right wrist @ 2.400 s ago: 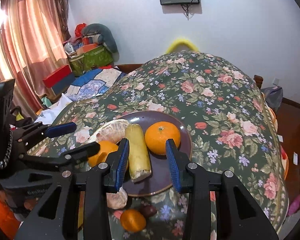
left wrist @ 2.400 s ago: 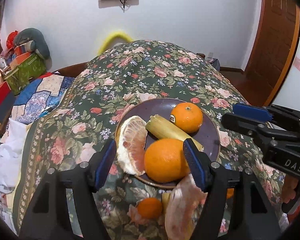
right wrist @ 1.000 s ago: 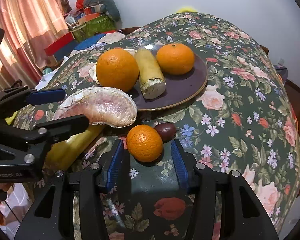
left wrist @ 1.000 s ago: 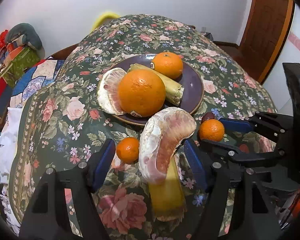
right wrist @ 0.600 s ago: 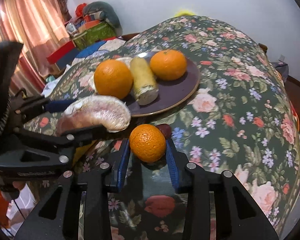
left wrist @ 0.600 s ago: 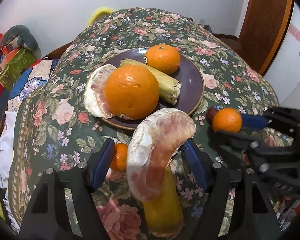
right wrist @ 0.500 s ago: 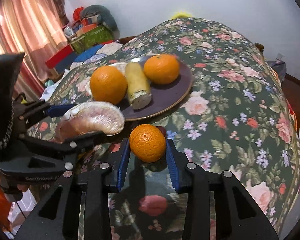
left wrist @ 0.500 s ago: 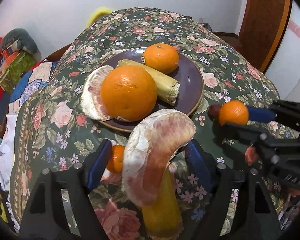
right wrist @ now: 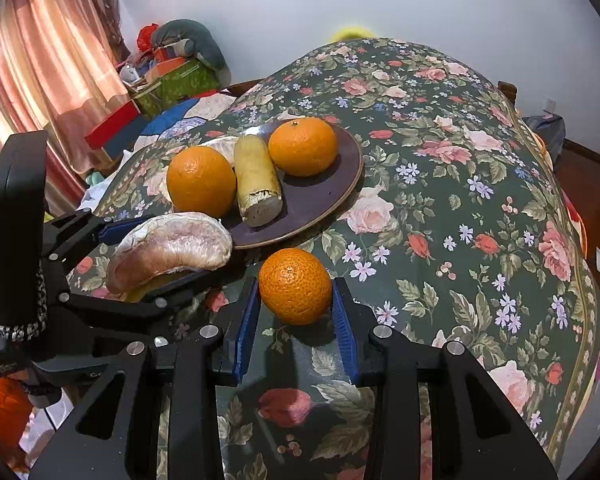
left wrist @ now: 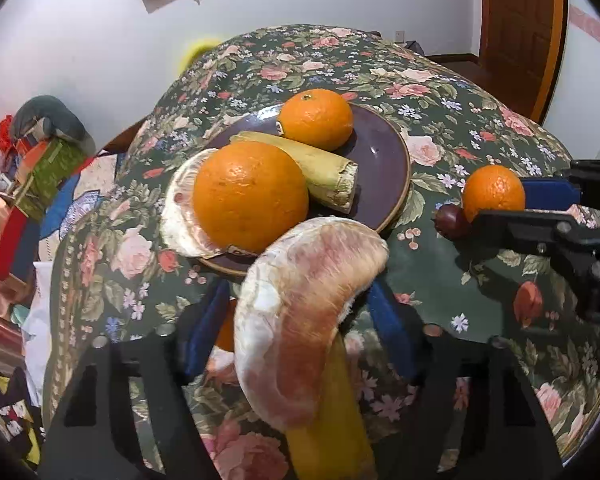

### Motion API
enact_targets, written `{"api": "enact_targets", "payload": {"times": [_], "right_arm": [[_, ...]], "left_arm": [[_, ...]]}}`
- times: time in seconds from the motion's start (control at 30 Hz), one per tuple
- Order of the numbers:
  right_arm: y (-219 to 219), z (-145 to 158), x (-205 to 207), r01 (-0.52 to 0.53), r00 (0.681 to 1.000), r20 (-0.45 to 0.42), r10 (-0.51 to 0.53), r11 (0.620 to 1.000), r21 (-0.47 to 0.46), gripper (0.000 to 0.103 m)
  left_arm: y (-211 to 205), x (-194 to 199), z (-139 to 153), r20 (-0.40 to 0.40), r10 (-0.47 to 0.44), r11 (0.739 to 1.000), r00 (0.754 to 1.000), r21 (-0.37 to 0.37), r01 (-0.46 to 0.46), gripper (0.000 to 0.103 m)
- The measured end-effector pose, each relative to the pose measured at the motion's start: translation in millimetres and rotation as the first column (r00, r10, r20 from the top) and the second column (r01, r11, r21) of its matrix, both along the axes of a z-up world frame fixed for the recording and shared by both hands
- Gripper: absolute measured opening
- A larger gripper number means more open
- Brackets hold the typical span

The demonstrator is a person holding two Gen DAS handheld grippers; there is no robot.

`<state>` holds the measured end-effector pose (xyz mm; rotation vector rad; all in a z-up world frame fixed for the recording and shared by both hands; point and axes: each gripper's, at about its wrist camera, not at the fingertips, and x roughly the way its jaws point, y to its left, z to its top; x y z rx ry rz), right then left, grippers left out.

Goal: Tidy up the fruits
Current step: 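Grasp a second pomelo segment with the left gripper while the right gripper grasps a small mandarin, then lower the pomelo segment onto the plate with the left gripper while the right gripper sets the mandarin there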

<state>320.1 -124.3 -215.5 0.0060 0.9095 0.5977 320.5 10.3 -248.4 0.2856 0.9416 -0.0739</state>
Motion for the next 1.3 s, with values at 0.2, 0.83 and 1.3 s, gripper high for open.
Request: {"api": "enact_targets", "payload": {"times": [0.2, 0.83, 1.3], "right_arm": [[1, 3, -2, 0.000, 1.000, 0.007, 0.000, 1.000, -0.003, 0.033], [5, 36, -1, 0.020, 0.996, 0.085, -0.020, 1.000, 0.008, 0.033], [23, 46, 36, 0.021, 0.991, 0.133, -0.024, 1.000, 0.023, 0.033]], "left_arm": [[8, -4, 8, -0.013, -0.012, 0.997, 1.000, -0.077, 0.011, 0.044], [41, -24, 66, 0.108, 0.063, 0.972, 0.992, -0.231, -0.036, 0.043], [66, 15, 82, 0.162, 0.128, 0.960, 0.978, -0.268, -0.081, 0.043]]}}
